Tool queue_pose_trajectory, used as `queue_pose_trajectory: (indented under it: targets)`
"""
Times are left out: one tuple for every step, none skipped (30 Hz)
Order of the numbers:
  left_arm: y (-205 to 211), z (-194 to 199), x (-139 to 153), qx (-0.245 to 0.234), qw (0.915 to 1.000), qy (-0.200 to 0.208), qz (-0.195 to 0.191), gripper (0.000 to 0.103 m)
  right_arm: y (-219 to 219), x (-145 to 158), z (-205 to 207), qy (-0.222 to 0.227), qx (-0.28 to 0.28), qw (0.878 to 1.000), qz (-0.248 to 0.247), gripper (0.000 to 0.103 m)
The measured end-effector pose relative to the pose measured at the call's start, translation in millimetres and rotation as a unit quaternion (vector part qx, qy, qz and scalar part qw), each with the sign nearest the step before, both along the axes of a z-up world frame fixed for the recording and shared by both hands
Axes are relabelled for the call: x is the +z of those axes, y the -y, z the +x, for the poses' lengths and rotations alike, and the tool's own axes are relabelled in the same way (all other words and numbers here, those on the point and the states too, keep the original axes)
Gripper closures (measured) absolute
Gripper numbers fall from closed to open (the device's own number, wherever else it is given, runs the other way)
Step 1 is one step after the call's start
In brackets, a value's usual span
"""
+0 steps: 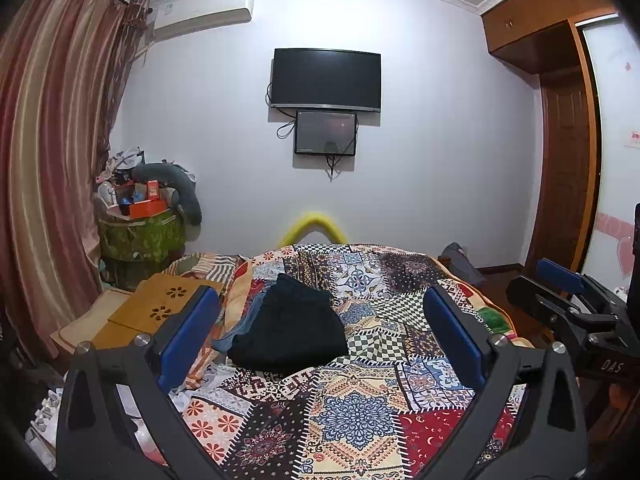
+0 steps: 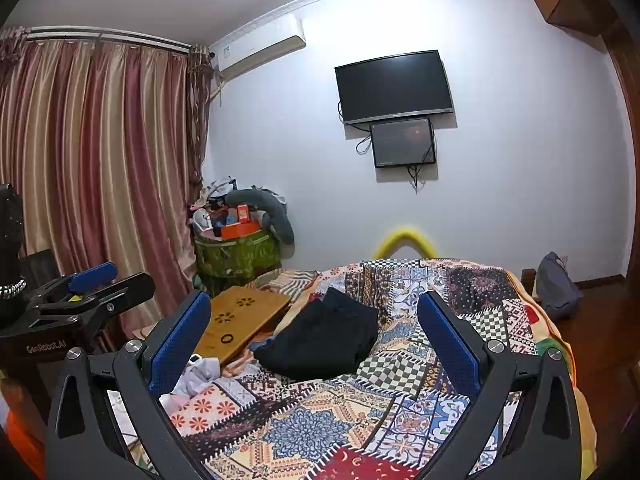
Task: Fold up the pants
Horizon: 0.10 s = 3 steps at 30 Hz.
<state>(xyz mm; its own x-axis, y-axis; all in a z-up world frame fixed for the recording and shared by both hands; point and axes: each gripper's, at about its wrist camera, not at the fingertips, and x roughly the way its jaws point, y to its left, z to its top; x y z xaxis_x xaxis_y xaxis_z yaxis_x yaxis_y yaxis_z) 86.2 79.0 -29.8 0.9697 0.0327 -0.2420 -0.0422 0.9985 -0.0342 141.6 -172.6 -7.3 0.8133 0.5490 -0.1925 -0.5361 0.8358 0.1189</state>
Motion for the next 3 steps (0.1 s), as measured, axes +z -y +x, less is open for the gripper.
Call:
queue_pose_trajectory:
  targets:
    - [-0.1, 0.0, -0.1, -0.001, 1.0000, 0.000, -0.001, 0.000, -0.4, -0.4, 0.6, 0.000, 0.001, 1.000, -0.002, 0.000]
    - [-0.5, 0.0, -0.5, -0.001, 1.0000, -0.001, -0.002, 0.000, -0.8, -0.3, 0.7, 0.000, 0.001, 1.000, -0.003, 0.000]
    - [-1.4, -0.1, -0.9, -0.001, 1.0000, -0.001, -0.003, 0.000, -1.8, -0.7, 0.7, 0.000, 0.002, 1.000, -0.004, 0.000]
